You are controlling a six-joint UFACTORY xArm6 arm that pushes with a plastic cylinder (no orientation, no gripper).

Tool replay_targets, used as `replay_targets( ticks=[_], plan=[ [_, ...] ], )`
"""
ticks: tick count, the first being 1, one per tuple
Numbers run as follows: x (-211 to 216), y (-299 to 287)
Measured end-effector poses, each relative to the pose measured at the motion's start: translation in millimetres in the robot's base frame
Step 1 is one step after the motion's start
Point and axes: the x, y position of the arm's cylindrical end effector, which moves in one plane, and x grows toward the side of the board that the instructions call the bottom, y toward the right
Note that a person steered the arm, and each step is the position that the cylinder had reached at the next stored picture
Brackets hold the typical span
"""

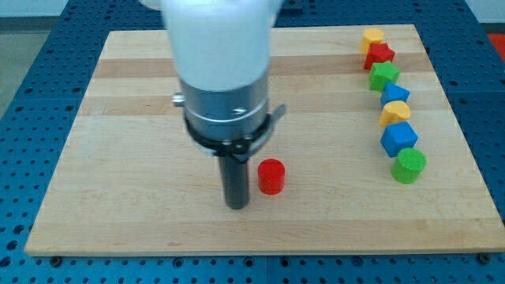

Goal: Push the red circle slightly right

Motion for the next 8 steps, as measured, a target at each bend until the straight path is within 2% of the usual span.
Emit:
replay_targets(
  ticks=[2, 5, 8],
  plan=[
    [-43, 12],
    [-2, 68],
    [-8, 95]
  ],
)
